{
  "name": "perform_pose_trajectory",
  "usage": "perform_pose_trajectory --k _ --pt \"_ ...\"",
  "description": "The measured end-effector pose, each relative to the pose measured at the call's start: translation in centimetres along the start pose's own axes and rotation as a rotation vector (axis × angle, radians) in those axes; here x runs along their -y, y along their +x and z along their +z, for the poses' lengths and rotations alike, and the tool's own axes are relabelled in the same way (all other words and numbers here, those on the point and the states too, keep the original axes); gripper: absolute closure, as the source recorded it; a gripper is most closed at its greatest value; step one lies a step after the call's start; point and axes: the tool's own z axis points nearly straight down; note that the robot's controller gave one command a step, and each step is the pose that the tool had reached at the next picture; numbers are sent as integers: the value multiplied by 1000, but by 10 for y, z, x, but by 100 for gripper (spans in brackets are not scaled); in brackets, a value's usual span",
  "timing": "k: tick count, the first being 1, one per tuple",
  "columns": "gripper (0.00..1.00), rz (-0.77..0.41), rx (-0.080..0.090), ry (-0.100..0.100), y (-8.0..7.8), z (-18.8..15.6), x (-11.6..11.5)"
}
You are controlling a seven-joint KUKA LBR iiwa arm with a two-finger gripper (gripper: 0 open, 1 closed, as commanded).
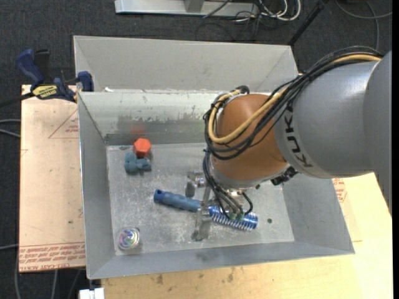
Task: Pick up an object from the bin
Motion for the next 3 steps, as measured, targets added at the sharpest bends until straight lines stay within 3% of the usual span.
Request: perform_pose_trajectory --k 1,2,3 --pt "0 3 2 2 -30 80 27" --pt "100 2 7 -1 -31 76 25" --pt "100 -1 17 -3 -11 -113 8"
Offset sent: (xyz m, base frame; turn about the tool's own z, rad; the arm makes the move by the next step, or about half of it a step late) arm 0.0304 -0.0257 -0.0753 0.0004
